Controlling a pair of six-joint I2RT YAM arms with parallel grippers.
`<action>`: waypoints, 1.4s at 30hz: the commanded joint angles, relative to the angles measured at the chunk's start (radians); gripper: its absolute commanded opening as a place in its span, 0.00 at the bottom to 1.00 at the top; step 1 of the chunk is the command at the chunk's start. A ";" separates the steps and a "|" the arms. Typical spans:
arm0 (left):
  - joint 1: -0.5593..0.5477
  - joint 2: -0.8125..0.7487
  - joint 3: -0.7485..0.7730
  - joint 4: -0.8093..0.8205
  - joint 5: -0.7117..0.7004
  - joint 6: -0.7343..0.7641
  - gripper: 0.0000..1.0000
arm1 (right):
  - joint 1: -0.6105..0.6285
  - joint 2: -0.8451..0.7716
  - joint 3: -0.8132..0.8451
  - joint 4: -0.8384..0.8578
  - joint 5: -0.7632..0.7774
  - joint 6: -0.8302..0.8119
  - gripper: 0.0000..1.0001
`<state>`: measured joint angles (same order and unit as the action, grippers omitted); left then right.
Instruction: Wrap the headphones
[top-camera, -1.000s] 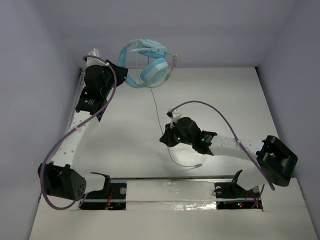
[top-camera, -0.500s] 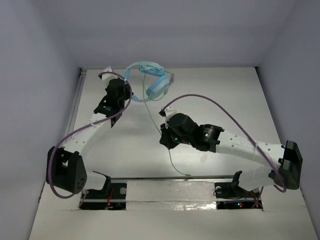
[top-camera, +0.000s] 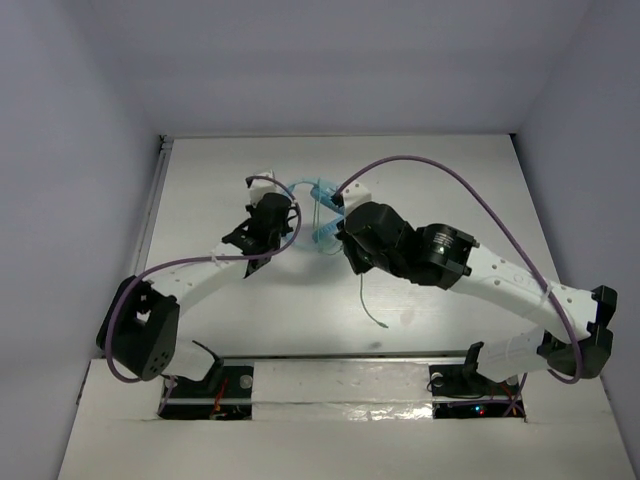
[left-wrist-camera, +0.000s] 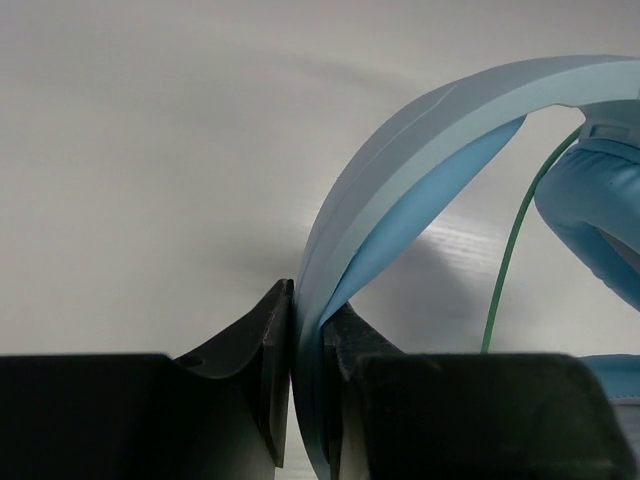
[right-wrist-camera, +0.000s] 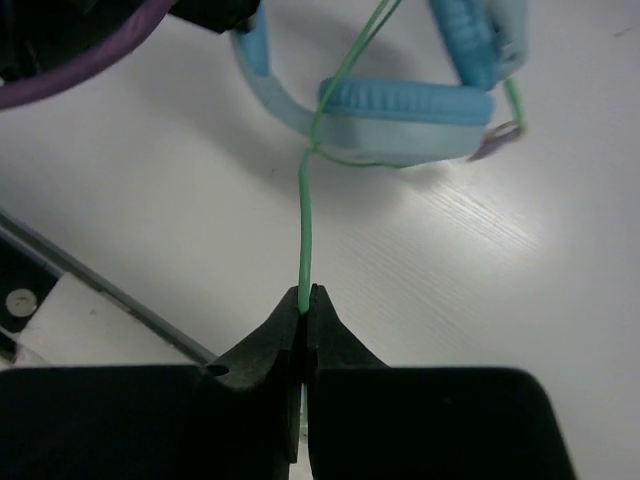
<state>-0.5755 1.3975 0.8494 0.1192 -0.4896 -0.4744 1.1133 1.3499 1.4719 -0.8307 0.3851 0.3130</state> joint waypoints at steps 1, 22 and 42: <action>-0.044 -0.071 -0.001 0.056 -0.026 0.028 0.00 | 0.003 0.017 0.093 -0.096 0.171 -0.067 0.00; -0.218 -0.238 0.076 -0.269 0.197 0.094 0.00 | -0.108 -0.015 0.021 0.082 0.482 -0.351 0.00; -0.176 -0.337 0.209 -0.314 0.694 0.231 0.00 | -0.273 -0.051 -0.136 0.375 0.176 -0.332 0.16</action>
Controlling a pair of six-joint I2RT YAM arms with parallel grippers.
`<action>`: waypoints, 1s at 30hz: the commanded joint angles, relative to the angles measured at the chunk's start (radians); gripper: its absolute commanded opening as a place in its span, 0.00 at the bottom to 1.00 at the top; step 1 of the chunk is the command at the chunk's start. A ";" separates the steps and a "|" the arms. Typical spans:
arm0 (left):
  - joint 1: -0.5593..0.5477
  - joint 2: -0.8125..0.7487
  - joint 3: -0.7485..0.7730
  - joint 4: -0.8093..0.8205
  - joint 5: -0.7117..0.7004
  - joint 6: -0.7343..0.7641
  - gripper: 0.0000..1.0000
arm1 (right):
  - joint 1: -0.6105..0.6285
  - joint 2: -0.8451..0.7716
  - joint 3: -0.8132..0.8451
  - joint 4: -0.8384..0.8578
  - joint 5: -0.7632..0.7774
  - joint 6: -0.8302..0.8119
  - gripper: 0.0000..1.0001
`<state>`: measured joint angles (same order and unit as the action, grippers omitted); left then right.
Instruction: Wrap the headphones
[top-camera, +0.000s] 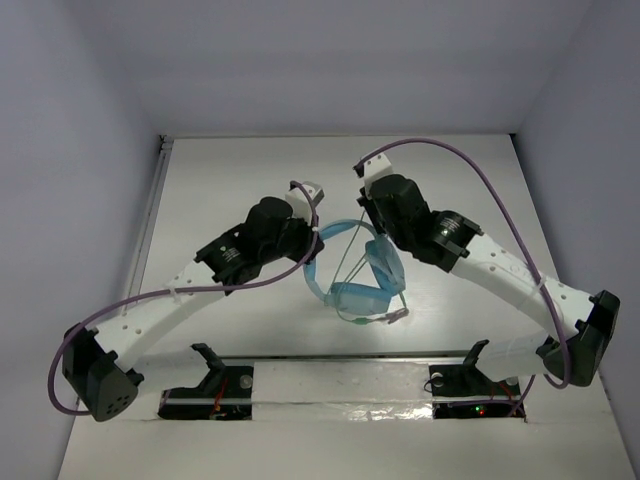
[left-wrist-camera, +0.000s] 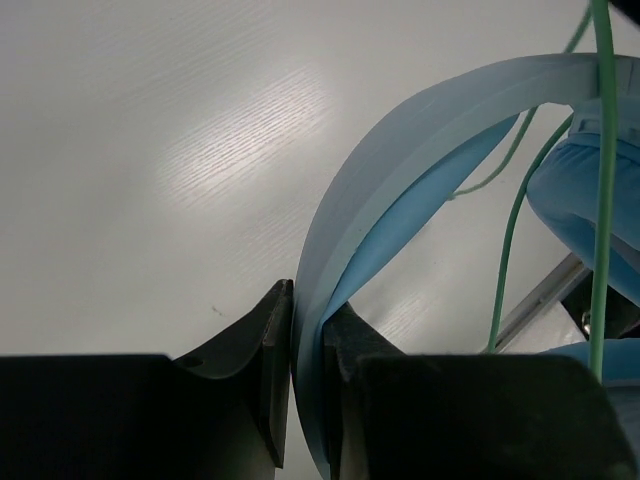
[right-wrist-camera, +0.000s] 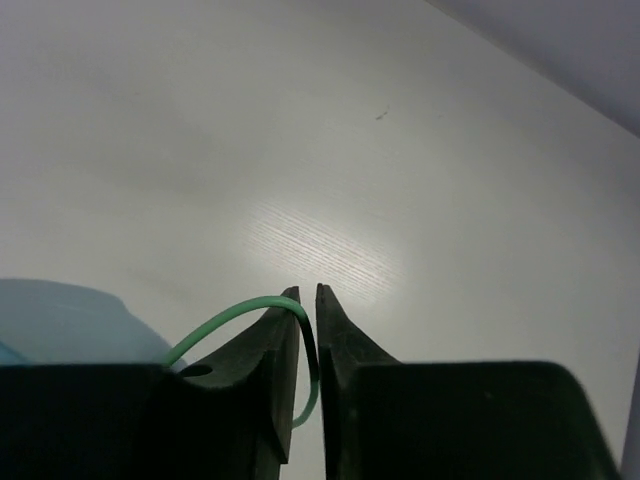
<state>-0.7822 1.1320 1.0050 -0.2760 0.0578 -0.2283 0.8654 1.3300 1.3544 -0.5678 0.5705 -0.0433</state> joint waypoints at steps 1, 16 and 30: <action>0.044 -0.080 0.053 0.089 0.160 -0.022 0.00 | -0.035 -0.037 -0.035 0.121 -0.021 0.034 0.20; 0.144 -0.101 0.168 0.072 0.188 -0.036 0.00 | -0.186 -0.219 -0.331 0.520 -0.353 0.273 0.35; 0.166 -0.063 0.371 -0.046 0.143 -0.008 0.00 | -0.250 -0.325 -0.604 0.793 -0.535 0.359 0.13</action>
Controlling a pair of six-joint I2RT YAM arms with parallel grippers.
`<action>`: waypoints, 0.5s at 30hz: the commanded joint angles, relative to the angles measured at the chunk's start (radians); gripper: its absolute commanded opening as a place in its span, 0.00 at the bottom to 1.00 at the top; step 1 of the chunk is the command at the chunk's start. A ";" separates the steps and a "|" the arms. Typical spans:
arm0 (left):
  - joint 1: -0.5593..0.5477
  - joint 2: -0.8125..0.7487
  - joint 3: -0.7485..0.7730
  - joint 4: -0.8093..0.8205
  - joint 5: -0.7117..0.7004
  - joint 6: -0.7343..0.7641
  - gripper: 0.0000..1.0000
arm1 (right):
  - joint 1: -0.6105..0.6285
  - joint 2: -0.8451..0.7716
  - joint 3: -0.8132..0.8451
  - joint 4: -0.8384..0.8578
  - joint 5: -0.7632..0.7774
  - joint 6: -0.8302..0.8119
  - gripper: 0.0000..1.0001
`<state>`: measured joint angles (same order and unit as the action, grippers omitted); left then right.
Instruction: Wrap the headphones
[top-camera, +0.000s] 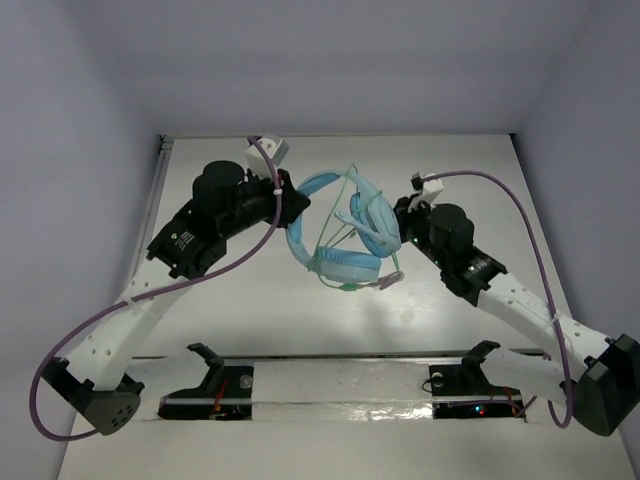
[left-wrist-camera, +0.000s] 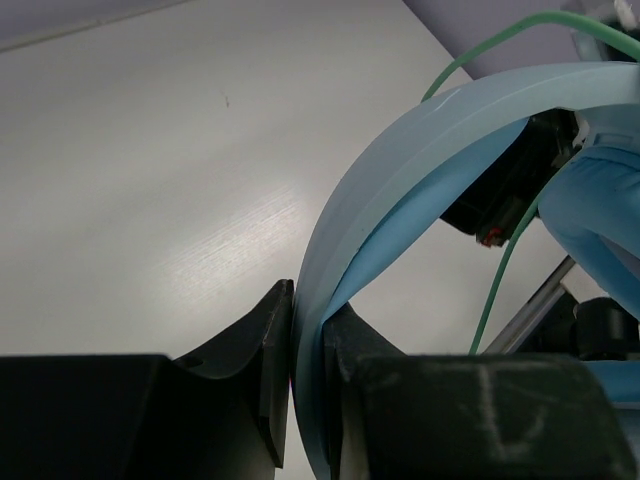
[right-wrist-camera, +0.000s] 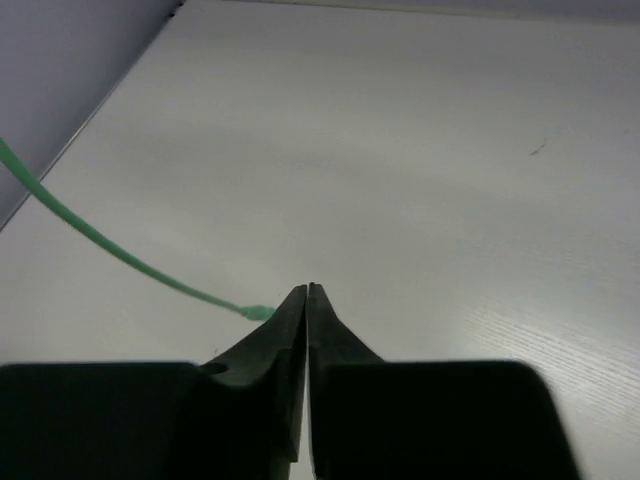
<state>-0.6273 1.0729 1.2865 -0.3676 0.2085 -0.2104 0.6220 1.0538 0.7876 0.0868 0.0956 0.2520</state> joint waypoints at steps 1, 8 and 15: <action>0.011 -0.002 0.096 0.041 -0.015 -0.023 0.00 | -0.007 -0.078 -0.054 0.142 -0.062 0.076 0.00; 0.021 0.008 0.103 0.059 0.028 -0.040 0.00 | -0.007 -0.178 -0.232 0.317 -0.201 0.115 0.37; 0.021 0.018 0.115 0.044 0.048 -0.038 0.00 | -0.007 -0.063 -0.139 0.275 -0.110 0.038 0.55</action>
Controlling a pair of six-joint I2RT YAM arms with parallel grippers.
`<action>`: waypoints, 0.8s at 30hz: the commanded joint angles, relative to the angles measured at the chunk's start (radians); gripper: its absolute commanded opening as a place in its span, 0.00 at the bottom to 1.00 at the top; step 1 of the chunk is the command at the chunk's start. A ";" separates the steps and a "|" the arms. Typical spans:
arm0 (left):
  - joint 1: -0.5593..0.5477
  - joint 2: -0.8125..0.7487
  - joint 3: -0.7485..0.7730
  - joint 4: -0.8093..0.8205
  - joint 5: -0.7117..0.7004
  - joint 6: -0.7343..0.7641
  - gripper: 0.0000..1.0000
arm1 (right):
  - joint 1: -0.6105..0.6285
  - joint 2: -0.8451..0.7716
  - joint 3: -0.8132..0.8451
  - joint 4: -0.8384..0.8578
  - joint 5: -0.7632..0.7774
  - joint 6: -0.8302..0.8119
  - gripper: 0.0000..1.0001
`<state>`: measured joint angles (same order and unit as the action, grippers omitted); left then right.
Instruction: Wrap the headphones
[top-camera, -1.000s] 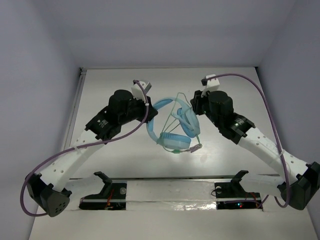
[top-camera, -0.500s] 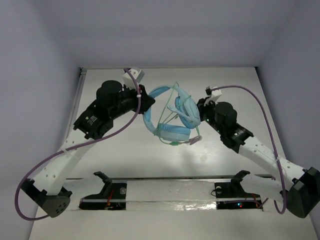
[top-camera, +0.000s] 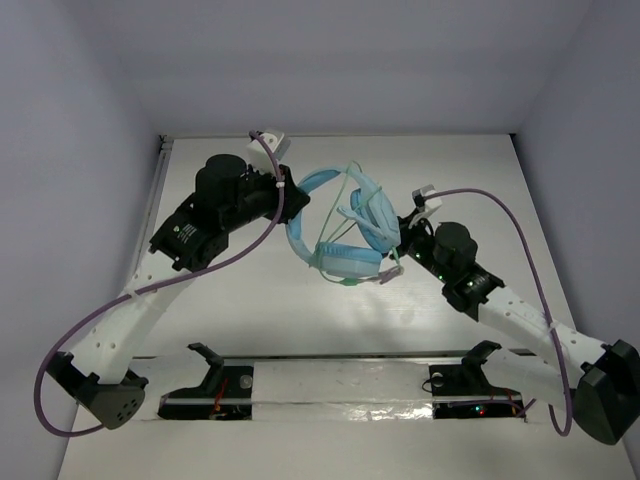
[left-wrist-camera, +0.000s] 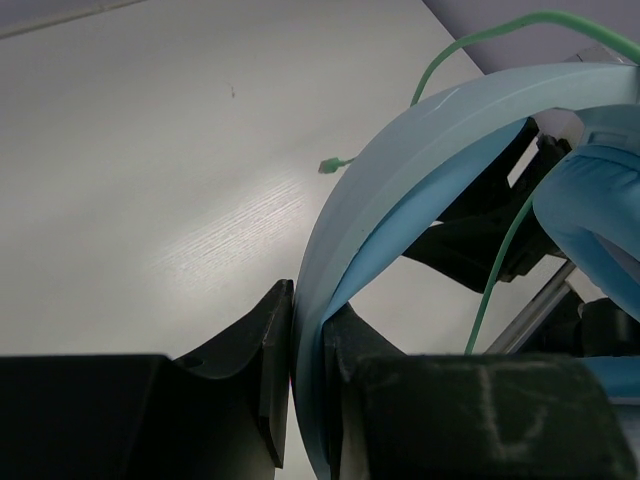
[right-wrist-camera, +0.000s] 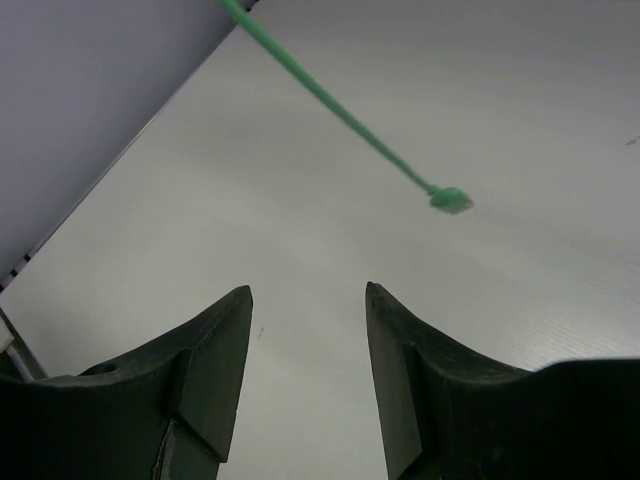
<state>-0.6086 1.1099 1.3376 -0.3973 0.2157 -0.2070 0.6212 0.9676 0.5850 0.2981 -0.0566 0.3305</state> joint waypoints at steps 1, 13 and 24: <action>0.003 -0.021 0.064 0.071 0.040 -0.040 0.00 | -0.006 0.029 0.075 0.061 0.052 -0.048 0.55; 0.003 -0.030 0.060 0.069 0.086 -0.051 0.00 | -0.006 0.236 0.144 0.146 -0.051 -0.073 0.52; 0.003 -0.024 0.106 0.014 0.063 -0.029 0.00 | -0.006 0.321 0.179 0.234 -0.060 -0.113 0.16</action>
<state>-0.6086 1.1122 1.3811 -0.4534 0.2615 -0.2047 0.6205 1.2915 0.7158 0.4294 -0.0990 0.2321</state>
